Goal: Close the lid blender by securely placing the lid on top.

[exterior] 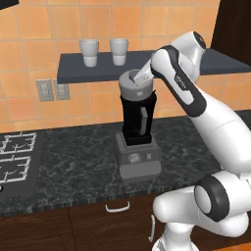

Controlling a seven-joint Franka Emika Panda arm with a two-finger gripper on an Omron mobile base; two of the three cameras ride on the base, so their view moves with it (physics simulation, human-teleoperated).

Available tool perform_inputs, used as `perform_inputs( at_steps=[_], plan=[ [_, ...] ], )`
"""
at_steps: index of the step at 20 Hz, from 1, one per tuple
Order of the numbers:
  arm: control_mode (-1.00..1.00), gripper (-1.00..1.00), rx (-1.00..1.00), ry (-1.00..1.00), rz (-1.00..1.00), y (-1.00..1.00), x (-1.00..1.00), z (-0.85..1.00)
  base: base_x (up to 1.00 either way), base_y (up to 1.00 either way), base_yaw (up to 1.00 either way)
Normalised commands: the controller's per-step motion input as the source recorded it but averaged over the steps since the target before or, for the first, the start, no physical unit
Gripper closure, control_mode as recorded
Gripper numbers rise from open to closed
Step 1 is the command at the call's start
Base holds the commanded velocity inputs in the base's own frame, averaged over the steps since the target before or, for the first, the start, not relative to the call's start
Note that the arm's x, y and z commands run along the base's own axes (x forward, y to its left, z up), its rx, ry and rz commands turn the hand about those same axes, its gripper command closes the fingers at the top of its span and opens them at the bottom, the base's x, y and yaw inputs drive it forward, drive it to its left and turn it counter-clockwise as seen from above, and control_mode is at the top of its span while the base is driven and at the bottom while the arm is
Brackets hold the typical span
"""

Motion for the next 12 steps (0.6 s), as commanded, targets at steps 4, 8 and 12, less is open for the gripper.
perform_inputs(
  at_steps=[4, 8, 12],
  plan=[
    [-1.0, 1.0, 0.0, 0.0, 0.0, 0.0, 0.35, 0.23, 0.0, 0.0, 0.0],
    [-1.0, 1.0, 0.0, 0.0, 0.0, 0.0, 0.25, 0.02, 0.0, 0.0, 0.0],
    [-1.0, 1.0, 0.0, 0.0, 0.0, 0.0, 0.18, -0.05, 0.0, 0.0, 0.0]
  ],
)
